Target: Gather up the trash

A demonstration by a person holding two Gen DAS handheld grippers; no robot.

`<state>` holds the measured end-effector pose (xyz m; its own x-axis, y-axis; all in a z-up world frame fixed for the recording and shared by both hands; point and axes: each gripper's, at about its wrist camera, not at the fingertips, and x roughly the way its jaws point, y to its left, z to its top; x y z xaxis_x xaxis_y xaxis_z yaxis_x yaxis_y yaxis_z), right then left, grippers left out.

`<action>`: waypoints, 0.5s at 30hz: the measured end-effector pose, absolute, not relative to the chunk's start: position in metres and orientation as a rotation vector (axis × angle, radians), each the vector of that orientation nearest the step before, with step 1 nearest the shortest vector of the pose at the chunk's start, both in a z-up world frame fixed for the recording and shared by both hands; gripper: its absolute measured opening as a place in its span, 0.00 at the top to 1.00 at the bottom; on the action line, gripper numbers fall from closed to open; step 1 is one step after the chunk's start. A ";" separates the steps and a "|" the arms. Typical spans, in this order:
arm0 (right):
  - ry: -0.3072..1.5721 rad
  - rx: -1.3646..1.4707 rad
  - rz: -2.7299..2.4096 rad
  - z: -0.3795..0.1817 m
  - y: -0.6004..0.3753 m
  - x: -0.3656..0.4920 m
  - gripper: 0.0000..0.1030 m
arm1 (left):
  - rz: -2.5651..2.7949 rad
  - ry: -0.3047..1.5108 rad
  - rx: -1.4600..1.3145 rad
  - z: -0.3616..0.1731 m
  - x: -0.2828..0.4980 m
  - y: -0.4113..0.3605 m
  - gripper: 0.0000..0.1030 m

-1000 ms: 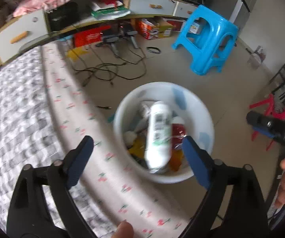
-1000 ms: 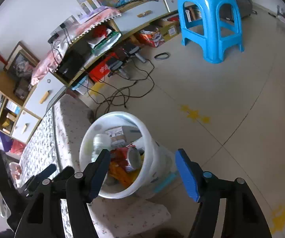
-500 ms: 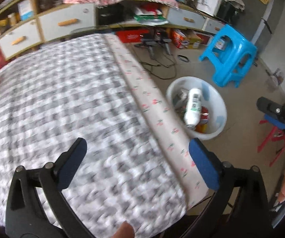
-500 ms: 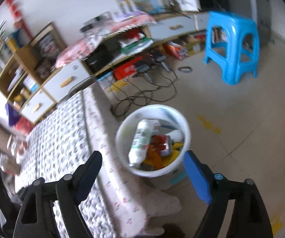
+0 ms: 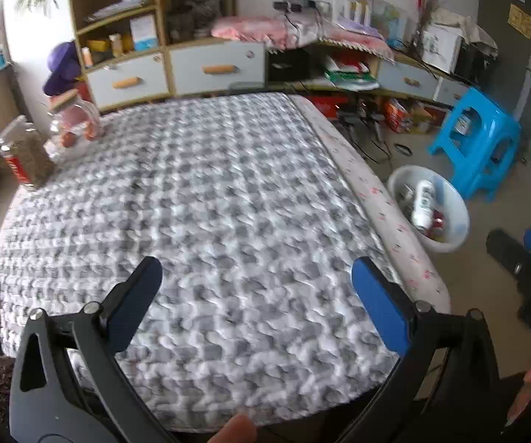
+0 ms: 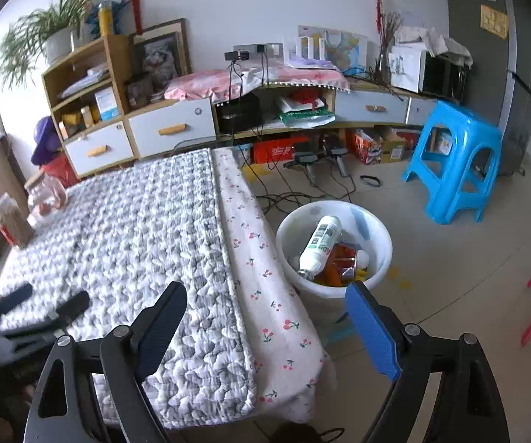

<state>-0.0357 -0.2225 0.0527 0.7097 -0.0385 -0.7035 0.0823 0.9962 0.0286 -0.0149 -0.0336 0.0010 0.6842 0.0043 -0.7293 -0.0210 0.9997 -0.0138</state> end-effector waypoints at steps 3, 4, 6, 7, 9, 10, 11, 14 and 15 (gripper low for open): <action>0.782 0.034 -0.063 0.050 -0.214 -0.031 0.13 | 0.023 0.797 -0.040 0.002 -0.017 -0.025 0.01; 0.780 0.040 -0.063 0.049 -0.213 -0.029 0.13 | 0.022 0.793 -0.039 0.002 -0.017 -0.024 0.01; 0.782 0.056 -0.060 0.048 -0.213 -0.027 0.13 | 0.024 0.779 -0.029 0.002 -0.019 -0.022 0.01; 0.782 0.059 -0.062 0.047 -0.214 -0.026 0.13 | 0.023 0.771 -0.025 0.003 -0.020 -0.022 0.01; 0.785 0.063 -0.066 0.046 -0.214 -0.025 0.13 | 0.021 0.771 -0.024 0.002 -0.021 -0.021 0.01; 0.790 0.069 -0.067 0.045 -0.214 -0.024 0.13 | 0.021 0.774 -0.025 0.001 -0.021 -0.020 0.01; 0.795 0.072 -0.068 0.044 -0.214 -0.024 0.13 | 0.021 0.776 -0.026 0.000 -0.021 -0.020 0.01; 0.809 0.068 -0.070 0.040 -0.213 -0.024 0.13 | 0.015 0.790 -0.029 -0.003 -0.021 -0.019 0.01; 0.812 0.064 -0.068 0.039 -0.212 -0.024 0.13 | 0.013 0.794 -0.031 -0.003 -0.022 -0.019 0.01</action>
